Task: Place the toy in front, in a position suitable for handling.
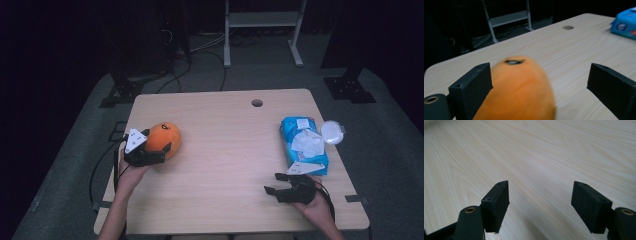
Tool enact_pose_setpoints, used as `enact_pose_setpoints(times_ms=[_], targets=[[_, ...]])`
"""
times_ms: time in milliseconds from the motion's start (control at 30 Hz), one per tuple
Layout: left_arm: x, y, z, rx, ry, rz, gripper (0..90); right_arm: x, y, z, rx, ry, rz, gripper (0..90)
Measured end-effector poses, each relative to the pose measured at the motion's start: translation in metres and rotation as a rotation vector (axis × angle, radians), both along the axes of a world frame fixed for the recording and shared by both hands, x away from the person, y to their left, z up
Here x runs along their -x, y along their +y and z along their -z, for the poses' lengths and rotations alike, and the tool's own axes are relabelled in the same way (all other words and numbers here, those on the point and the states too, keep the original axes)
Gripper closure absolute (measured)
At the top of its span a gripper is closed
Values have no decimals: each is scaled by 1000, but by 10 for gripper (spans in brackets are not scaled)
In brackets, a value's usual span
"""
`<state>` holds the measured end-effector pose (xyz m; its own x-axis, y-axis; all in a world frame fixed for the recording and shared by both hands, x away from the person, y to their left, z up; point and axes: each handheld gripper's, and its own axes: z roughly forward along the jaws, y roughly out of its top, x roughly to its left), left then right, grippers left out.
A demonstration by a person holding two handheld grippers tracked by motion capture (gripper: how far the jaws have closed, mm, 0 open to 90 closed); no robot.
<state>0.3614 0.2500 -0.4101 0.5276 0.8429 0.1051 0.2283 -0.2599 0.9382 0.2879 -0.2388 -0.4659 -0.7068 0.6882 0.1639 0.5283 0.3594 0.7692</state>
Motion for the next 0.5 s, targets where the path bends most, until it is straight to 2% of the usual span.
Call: enact_pose_setpoints(times_ms=[33,133,200,300,367,433,500], targets=[[-5,6,5,36,10,-12,49,0,0,0,-2,3,1,293],[-9,10,9,35,9,-41,49,-1,1,3,9,16,3,291],[-15,13,19,41,23,-56,50,-2,2,4,15,15,-3,291],[-17,14,27,29,31,-73,72,-2,2,4,15,13,-6,291],[-19,15,35,11,26,-109,81,-1,3,4,20,15,-9,292],[-20,17,38,36,26,-122,81,-1,4,5,27,16,-16,292],[-21,17,40,31,26,-124,81,0,6,5,35,13,-21,292]])
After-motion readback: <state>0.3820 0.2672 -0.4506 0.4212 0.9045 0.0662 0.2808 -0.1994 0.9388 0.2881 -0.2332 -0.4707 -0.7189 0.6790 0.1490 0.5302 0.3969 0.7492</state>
